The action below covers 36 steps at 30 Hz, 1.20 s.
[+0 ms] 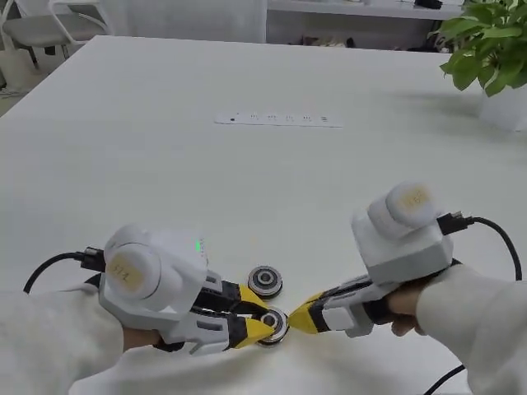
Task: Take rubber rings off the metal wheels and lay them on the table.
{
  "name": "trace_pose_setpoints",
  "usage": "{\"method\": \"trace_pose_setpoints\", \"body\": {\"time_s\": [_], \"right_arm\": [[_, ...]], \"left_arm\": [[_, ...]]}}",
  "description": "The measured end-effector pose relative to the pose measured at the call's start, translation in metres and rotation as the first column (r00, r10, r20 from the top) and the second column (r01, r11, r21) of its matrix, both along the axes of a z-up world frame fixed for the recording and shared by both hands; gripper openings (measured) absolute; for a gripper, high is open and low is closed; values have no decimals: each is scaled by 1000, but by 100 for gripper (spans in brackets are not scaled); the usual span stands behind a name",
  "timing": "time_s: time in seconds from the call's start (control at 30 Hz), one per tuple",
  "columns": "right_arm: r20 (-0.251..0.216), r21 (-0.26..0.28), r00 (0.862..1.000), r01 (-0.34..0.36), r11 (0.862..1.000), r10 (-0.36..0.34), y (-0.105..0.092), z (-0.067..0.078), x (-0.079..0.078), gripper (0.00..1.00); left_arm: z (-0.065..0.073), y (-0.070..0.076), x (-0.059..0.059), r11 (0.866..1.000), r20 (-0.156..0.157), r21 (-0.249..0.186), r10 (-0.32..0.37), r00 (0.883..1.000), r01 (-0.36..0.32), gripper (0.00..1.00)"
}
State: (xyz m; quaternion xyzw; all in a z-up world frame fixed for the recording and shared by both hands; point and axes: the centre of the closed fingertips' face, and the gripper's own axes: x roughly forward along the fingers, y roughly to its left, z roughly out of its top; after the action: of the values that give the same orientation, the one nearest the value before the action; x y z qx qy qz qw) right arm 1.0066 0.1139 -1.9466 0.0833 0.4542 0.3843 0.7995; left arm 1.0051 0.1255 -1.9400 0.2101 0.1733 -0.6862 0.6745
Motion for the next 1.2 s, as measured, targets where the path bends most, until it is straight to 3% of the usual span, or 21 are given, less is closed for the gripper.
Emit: {"method": "trace_pose_setpoints", "body": {"time_s": [0.63,1.2], "right_arm": [[23,1,1000,-13,1000,13,6,5,-2,0],[22,45,1000,-19,999,19,12,10,-2,0]], "left_arm": [[1,0,1,1000,12,2,-7,1000,7,7],[0,-1,1,1000,4,-1,-5,1000,5,7]]}}
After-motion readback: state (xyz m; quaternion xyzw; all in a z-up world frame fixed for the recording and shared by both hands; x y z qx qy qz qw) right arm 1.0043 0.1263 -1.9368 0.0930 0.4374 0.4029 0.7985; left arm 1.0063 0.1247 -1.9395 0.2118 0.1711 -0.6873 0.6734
